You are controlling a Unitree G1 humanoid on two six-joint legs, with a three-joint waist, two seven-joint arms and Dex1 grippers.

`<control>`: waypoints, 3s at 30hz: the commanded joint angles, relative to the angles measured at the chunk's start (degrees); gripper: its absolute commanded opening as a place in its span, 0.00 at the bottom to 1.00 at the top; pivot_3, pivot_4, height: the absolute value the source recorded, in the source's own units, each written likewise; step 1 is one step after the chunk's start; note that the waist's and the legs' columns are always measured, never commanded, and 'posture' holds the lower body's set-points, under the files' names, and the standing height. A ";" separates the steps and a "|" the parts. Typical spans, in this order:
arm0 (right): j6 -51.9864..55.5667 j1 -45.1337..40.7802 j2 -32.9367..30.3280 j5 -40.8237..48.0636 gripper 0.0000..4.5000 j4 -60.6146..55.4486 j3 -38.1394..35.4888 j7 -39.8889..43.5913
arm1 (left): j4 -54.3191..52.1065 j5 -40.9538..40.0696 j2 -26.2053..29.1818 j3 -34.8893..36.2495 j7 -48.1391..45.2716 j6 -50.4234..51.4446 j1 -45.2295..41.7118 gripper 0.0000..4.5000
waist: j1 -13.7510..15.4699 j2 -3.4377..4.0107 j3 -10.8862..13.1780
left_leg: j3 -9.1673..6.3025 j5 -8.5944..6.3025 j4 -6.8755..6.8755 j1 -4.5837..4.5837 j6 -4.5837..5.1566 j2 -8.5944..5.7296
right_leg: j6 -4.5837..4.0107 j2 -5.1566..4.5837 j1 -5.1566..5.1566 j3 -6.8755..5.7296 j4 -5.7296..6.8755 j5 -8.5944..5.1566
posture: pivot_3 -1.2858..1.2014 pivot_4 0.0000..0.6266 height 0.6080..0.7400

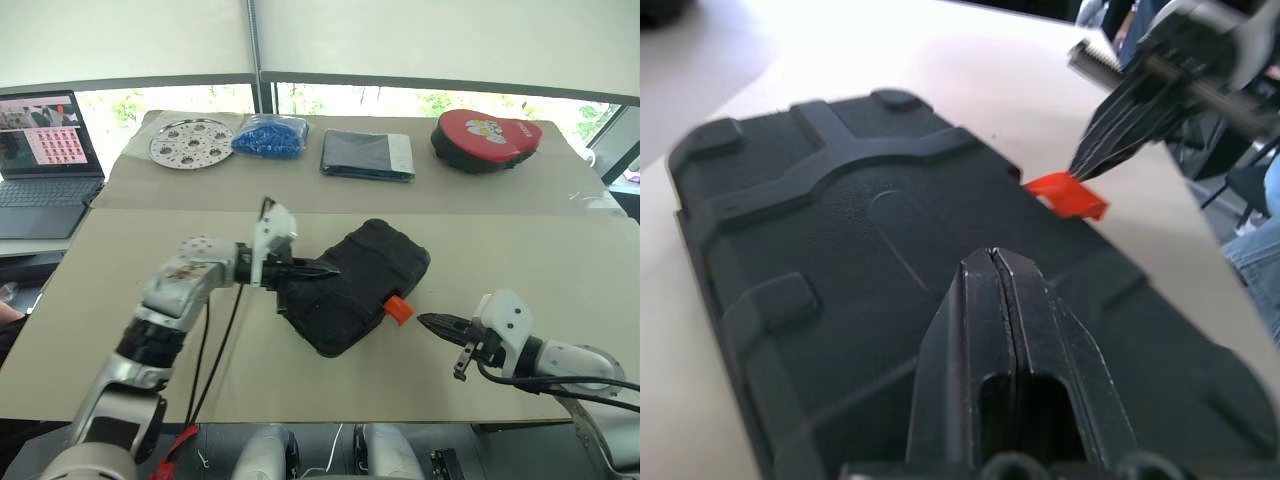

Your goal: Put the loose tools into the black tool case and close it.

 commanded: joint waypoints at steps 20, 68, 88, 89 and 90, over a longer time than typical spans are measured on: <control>3.88 1.71 -3.77 0.83 0.00 -3.74 1.15 0.09 | 8.98 12.80 -5.18 -7.86 0.72 -5.44 -0.32 0.01 | 0.47 -0.04 -0.56 | -0.03 -0.21 0.20 0.04 0.38 0.01 | 0.03 -0.17 0.17 0.00 -0.02 -0.01 | 0.52 0.24 1.00; 1.98 -9.38 -3.74 -0.40 0.00 3.75 7.63 2.69 | 9.01 13.67 -4.73 -7.63 0.99 -4.26 1.04 0.01 | 0.28 0.01 -0.74 | -0.05 -0.35 0.22 0.06 0.62 0.02 | 0.04 -0.22 0.20 0.00 -0.04 0.00 | 0.52 0.24 1.00; -2.67 -7.82 4.98 1.87 0.00 3.33 3.81 1.42 | 8.31 13.47 -4.56 -7.52 1.12 -3.50 1.37 0.01 | -0.03 0.05 -0.78 | -0.05 -0.34 0.20 0.07 0.59 0.05 | 0.03 -0.19 0.14 0.03 0.04 0.01 | 0.52 0.24 1.00; -3.24 -7.47 5.17 1.57 0.00 3.16 3.58 1.34 | 8.27 13.46 -4.60 -7.52 1.15 -3.47 1.43 0.01 | -0.03 0.06 -0.78 | -0.04 -0.33 0.20 0.08 0.58 0.05 | 0.03 -0.19 0.14 0.06 0.05 0.02 | 0.52 0.24 1.00; -4.02 -7.29 5.43 1.27 0.00 3.17 3.48 1.25 | 8.27 13.46 -4.68 -7.55 1.20 -3.42 1.48 0.01 | 0.05 0.07 -0.79 | -0.04 -0.34 0.20 0.09 0.59 0.05 | 0.03 -0.20 0.15 0.07 0.05 0.02 | 0.52 0.24 1.00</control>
